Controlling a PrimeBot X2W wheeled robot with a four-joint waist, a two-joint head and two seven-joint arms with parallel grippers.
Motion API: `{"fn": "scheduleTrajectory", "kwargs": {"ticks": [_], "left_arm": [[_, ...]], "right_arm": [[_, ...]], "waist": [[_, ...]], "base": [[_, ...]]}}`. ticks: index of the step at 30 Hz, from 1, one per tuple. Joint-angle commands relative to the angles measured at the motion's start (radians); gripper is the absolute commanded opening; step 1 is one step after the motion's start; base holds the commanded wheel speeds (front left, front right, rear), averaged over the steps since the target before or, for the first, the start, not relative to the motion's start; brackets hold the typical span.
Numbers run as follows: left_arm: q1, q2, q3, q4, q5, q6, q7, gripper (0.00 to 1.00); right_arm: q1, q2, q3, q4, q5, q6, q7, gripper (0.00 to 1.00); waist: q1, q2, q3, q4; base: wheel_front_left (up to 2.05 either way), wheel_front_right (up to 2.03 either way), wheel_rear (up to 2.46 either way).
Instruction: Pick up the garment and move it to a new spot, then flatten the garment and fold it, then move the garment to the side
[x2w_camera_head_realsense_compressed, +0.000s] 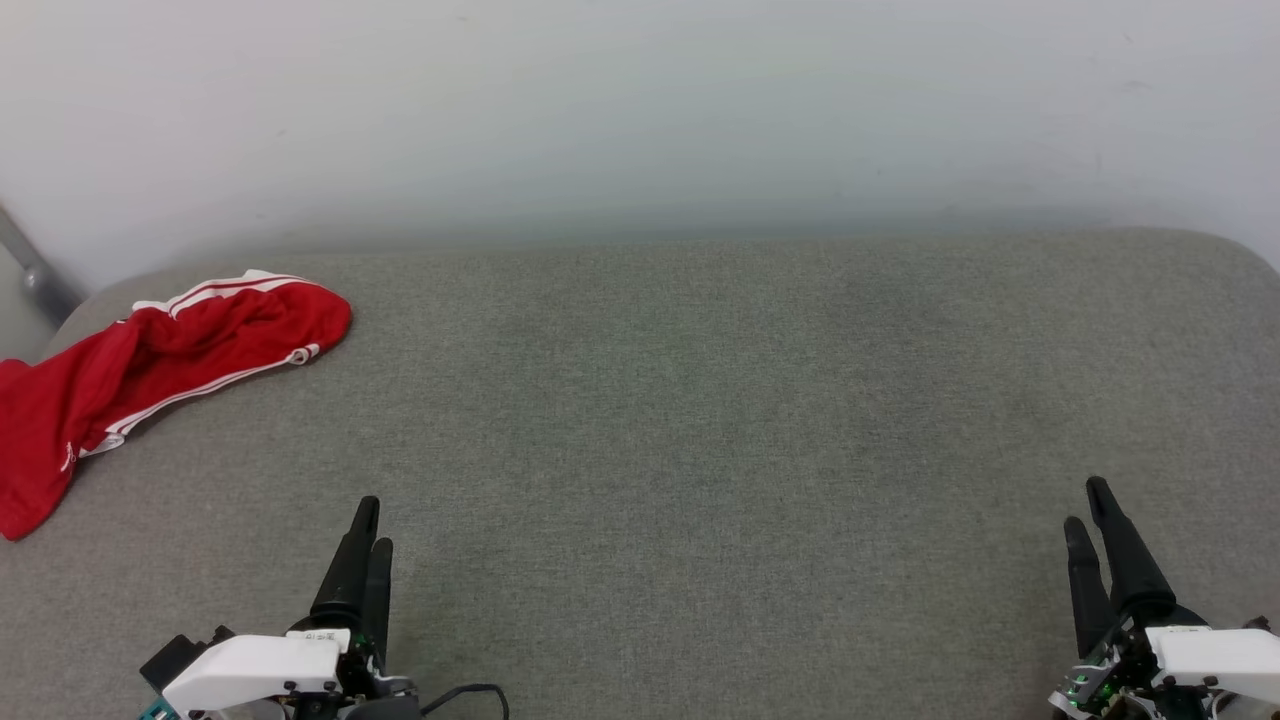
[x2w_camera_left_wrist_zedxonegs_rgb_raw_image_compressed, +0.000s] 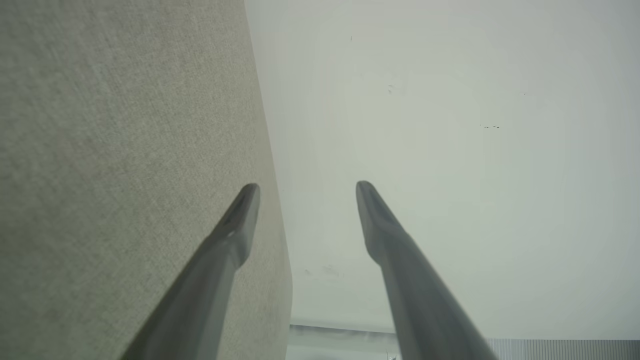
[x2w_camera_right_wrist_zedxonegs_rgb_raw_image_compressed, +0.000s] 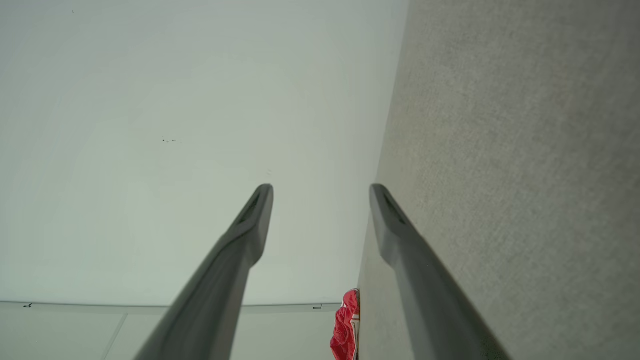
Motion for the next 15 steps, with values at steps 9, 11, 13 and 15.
{"fn": "scheduleTrajectory", "kwargs": {"ticks": [9,11,13,15], "left_arm": [[0.004,0.009,-0.031,-0.044,0.102,0.000,-0.047,1.00],[0.007,0.008,-0.033,-0.048,0.131,0.000,-0.055,1.00],[0.011,0.008,-0.032,-0.053,0.171,0.000,-0.063,1.00],[0.016,0.006,-0.025,-0.054,0.207,0.000,-0.071,1.00]], "right_arm": [[0.015,0.000,-0.009,-0.054,-0.106,0.000,-0.044,1.00],[0.019,0.000,-0.010,-0.058,-0.137,0.000,-0.052,1.00],[0.023,0.000,-0.015,-0.062,-0.169,0.000,-0.060,1.00],[0.028,0.000,-0.019,-0.070,-0.202,0.000,-0.068,1.00]], "waist": [[0.0000,0.0000,0.002,-0.001],[0.0000,0.0000,0.002,-0.002],[0.0000,0.0000,0.002,-0.002],[0.0000,0.0000,0.002,-0.002]], "base": [[0.00,0.00,0.00],[0.00,0.00,0.00],[0.00,0.00,0.00],[0.00,0.00,0.00]]}}
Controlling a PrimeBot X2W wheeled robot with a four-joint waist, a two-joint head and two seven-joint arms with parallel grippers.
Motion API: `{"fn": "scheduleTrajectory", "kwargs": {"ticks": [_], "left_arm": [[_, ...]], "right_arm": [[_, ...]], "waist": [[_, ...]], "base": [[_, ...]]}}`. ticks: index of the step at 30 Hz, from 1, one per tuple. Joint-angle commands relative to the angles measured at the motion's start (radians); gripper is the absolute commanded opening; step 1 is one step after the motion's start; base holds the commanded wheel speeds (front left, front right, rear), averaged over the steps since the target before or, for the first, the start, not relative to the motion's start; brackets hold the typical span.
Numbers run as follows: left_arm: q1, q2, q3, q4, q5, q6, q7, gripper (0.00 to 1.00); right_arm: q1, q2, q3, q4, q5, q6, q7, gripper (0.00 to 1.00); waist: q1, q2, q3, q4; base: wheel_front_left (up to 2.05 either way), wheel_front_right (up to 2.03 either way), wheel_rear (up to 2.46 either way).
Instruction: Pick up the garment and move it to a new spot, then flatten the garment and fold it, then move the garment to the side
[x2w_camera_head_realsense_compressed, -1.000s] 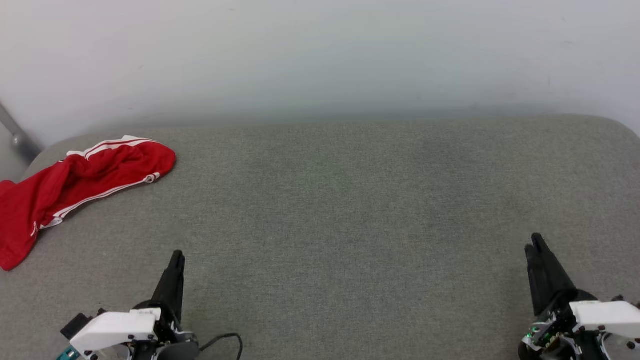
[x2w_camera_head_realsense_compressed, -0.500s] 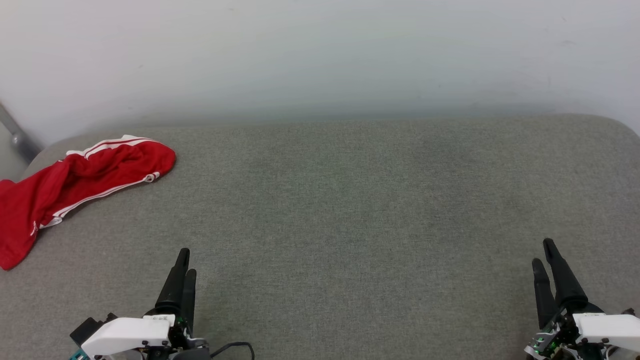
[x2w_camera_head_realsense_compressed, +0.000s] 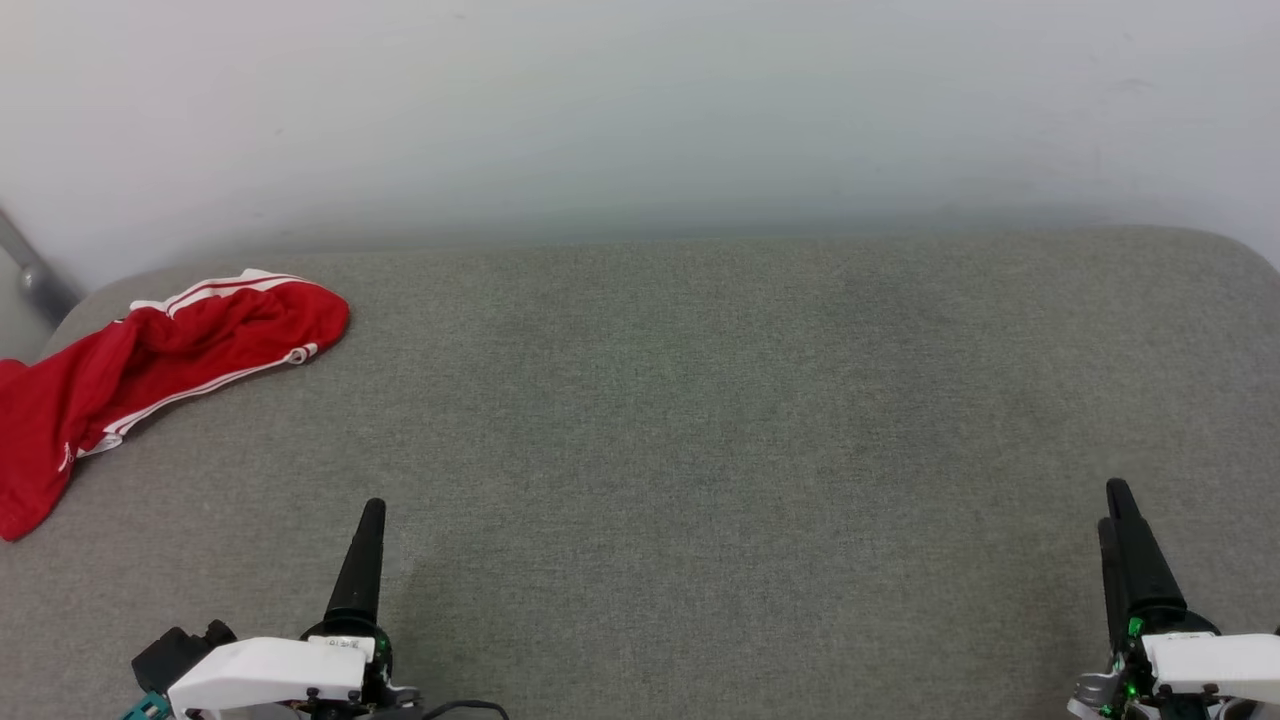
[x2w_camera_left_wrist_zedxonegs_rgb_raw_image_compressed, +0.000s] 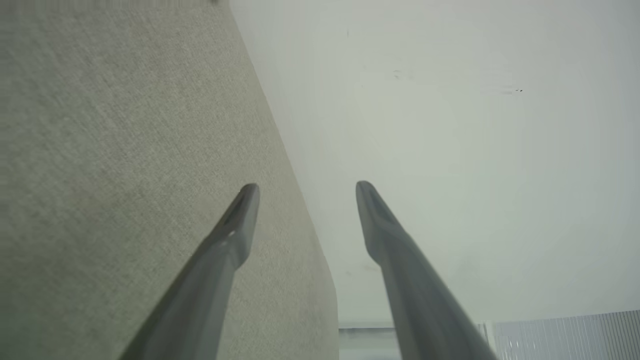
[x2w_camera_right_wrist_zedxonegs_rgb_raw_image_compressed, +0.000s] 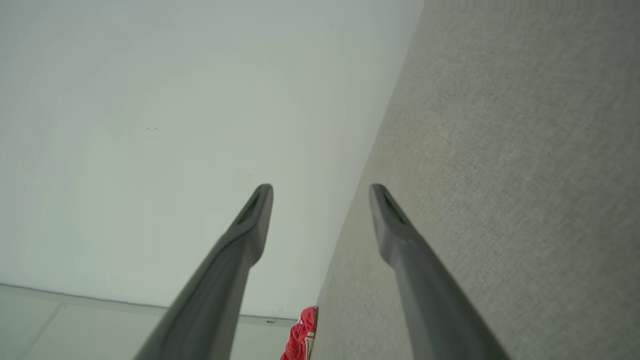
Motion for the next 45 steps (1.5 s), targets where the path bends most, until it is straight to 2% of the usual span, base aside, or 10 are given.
{"fn": "scheduleTrajectory", "kwargs": {"ticks": [1,8,17,27,39,42,45], "left_arm": [[-0.004,0.003,0.008,-0.021,0.032,0.000,-0.008,1.00],[0.005,-0.002,0.036,-0.047,0.166,0.000,-0.035,1.00],[0.023,-0.001,0.039,-0.072,0.297,0.000,-0.065,1.00],[0.037,-0.001,0.034,-0.100,0.549,0.000,-0.097,1.00],[0.052,-0.001,-0.016,-0.122,0.804,0.000,-0.131,1.00],[0.057,-0.001,-0.030,-0.121,0.856,0.009,-0.139,1.00],[0.061,-0.001,-0.031,-0.118,0.864,0.024,-0.144,1.00]], "right_arm": [[0.000,-0.001,-0.007,-0.026,-0.033,0.000,-0.008,1.00],[0.018,-0.001,-0.007,-0.062,-0.184,0.000,-0.035,1.00],[0.038,0.000,-0.025,-0.079,-0.316,0.000,-0.066,1.00],[0.058,-0.003,-0.029,-0.101,-0.487,0.000,-0.097,1.00],[0.085,-0.020,-0.019,-0.118,-0.691,0.000,-0.131,1.00],[0.097,-0.030,-0.007,-0.117,-0.749,0.000,-0.140,1.00],[0.102,-0.038,0.005,-0.115,-0.788,0.000,-0.145,1.00]], "waist": [[0.0000,0.0000,0.000,0.000],[0.0000,0.0000,0.000,0.000],[0.0000,0.0000,-0.002,-0.002],[0.0000,0.0000,0.001,-0.004],[0.0000,0.0000,0.002,-0.006],[0.0000,0.0000,0.002,-0.006],[0.0000,0.0000,0.001,-0.008]], "base": [[0.00,0.00,0.00],[0.00,0.00,0.00],[0.00,0.00,0.00],[0.00,0.00,0.00],[0.00,0.00,0.00],[0.00,0.00,0.00],[0.00,0.00,0.00]]}}
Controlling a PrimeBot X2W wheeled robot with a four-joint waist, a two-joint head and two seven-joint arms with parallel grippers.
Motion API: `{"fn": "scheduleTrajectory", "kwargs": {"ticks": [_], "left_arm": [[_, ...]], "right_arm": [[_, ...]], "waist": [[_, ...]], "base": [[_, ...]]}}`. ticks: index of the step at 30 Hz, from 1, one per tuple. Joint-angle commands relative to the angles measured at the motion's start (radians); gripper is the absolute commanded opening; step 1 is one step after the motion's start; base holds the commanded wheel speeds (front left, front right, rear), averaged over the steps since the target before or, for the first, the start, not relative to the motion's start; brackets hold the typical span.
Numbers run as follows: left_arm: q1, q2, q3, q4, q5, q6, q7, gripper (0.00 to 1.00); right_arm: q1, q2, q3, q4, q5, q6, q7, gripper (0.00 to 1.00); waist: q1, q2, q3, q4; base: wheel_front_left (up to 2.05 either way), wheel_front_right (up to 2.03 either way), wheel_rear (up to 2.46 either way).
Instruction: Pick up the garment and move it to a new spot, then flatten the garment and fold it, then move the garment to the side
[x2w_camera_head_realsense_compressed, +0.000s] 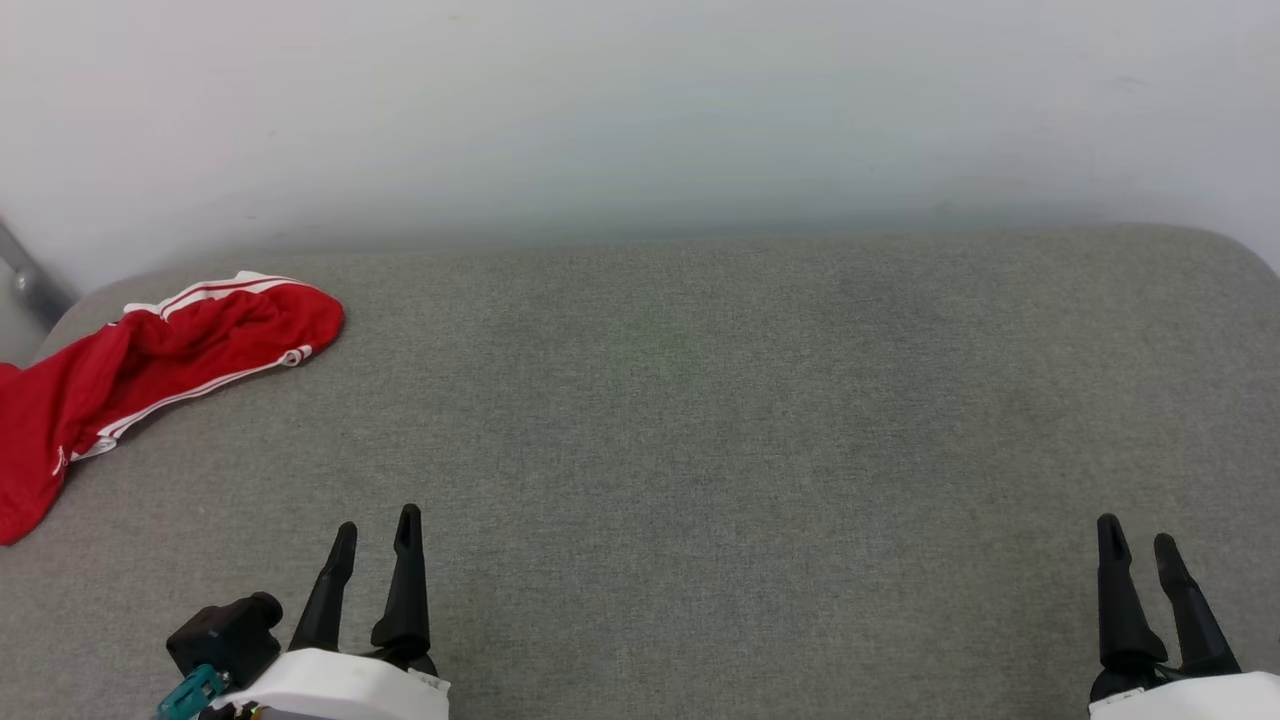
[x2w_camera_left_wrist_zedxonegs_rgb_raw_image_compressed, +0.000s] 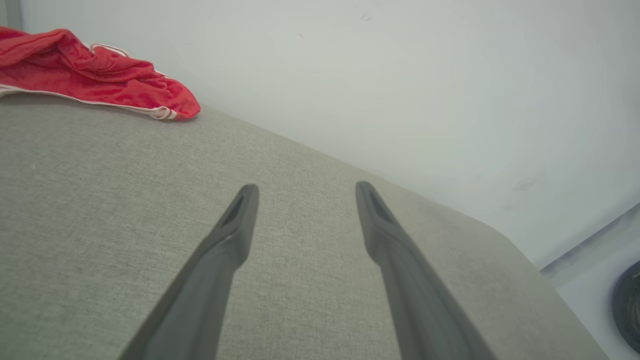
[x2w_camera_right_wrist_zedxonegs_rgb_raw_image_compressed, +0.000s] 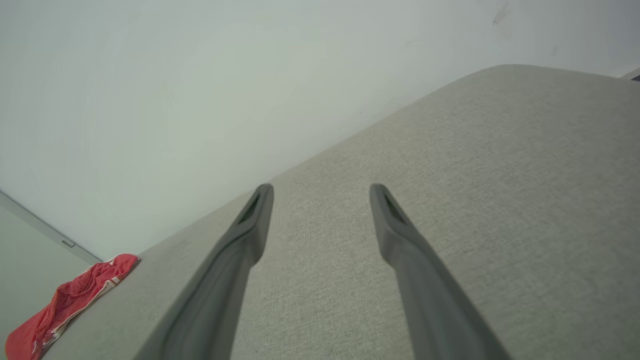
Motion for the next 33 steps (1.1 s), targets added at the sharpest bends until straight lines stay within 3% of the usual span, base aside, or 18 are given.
{"fn": "scheduleTrajectory", "kwargs": {"ticks": [1,17,28,33], "left_arm": [[0.004,0.002,-0.003,-0.007,0.041,0.010,-0.013,1.00],[0.018,0.002,0.027,0.019,0.084,0.002,-0.049,1.00],[0.023,0.002,0.008,0.008,0.250,0.032,-0.071,1.00],[0.025,0.002,-0.003,0.015,0.311,0.026,-0.081,1.00]], "right_arm": [[0.012,-0.018,0.011,-0.014,-0.058,0.000,-0.013,1.00],[0.046,-0.034,0.041,-0.022,-0.230,0.000,-0.048,1.00],[0.062,-0.039,0.038,-0.032,-0.345,0.000,-0.073,1.00],[0.070,-0.041,0.034,-0.042,-0.398,0.000,-0.081,1.00]], "waist": [[0.0000,-0.0001,-0.001,-0.001],[0.0000,-0.0001,0.000,-0.010],[0.0000,-0.0001,0.002,-0.016],[0.0000,-0.0001,0.001,-0.018]], "base": [[0.00,0.00,0.00],[0.00,0.00,0.00],[0.00,0.00,0.00],[0.00,0.00,0.00]]}}
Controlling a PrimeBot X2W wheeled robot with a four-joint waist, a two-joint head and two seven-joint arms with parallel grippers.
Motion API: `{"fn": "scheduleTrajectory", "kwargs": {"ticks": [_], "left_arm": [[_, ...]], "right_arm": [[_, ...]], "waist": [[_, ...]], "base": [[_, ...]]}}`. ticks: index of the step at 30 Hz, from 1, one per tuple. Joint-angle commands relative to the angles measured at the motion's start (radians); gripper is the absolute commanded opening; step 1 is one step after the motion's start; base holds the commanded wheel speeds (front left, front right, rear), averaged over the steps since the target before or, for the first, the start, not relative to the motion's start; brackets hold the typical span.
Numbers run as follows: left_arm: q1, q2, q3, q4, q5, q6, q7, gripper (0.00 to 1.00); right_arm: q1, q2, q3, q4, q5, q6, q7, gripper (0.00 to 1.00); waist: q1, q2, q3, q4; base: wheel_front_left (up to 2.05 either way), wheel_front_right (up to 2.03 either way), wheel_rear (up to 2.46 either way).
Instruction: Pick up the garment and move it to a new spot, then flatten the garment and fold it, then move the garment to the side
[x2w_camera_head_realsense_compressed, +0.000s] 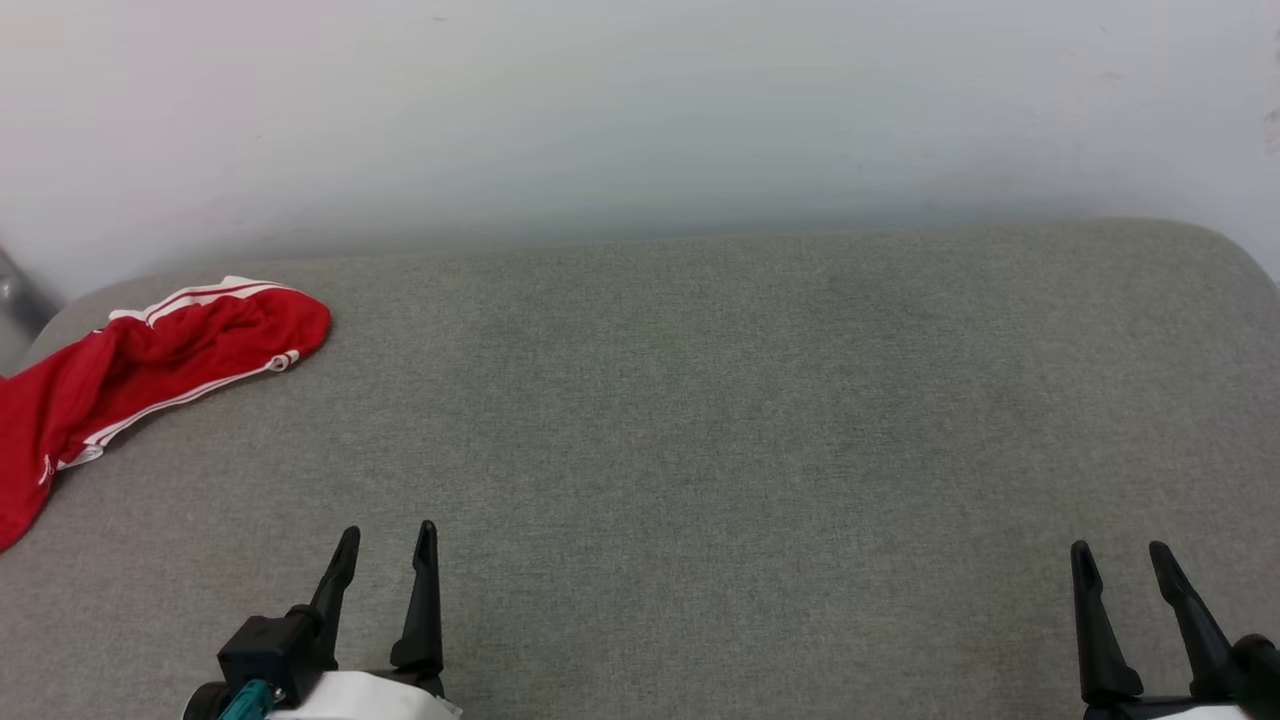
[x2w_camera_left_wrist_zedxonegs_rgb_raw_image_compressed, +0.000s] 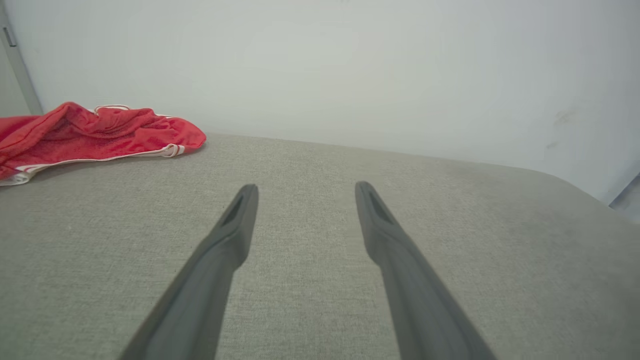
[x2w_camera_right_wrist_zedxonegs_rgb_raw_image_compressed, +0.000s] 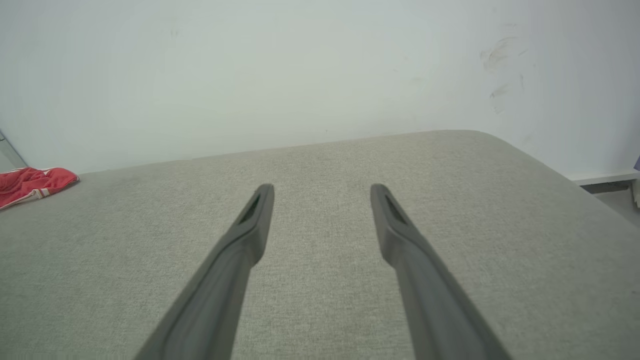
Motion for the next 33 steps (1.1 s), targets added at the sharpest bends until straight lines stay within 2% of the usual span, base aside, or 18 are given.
{"fn": "scheduleTrajectory", "kwargs": {"ticks": [1,3,20,33], "left_arm": [[0.006,0.003,0.003,-0.004,0.018,0.001,-0.009,1.00],[0.009,0.002,0.014,-0.004,-0.001,0.006,-0.013,1.00],[0.031,0.002,0.031,-0.006,0.107,-0.018,-0.043,1.00],[0.024,0.002,0.044,0.001,0.082,-0.021,-0.043,1.00]], "right_arm": [[0.011,-0.006,-0.002,-0.009,-0.019,0.000,-0.005,1.00],[0.013,-0.003,-0.004,-0.012,-0.032,0.000,-0.010,1.00],[0.041,-0.002,-0.002,-0.033,-0.140,0.000,-0.041,1.00],[0.040,0.005,-0.013,-0.033,-0.125,0.000,-0.039,1.00]], "waist": [[0.0000,0.0000,0.000,-0.001],[0.0000,0.0000,-0.001,-0.002],[0.0000,0.0000,0.000,-0.018],[0.0000,0.0000,0.004,-0.018]], "base": [[0.00,0.00,0.00],[0.00,0.00,0.00],[0.00,0.00,0.00],[0.00,0.00,0.00]]}}
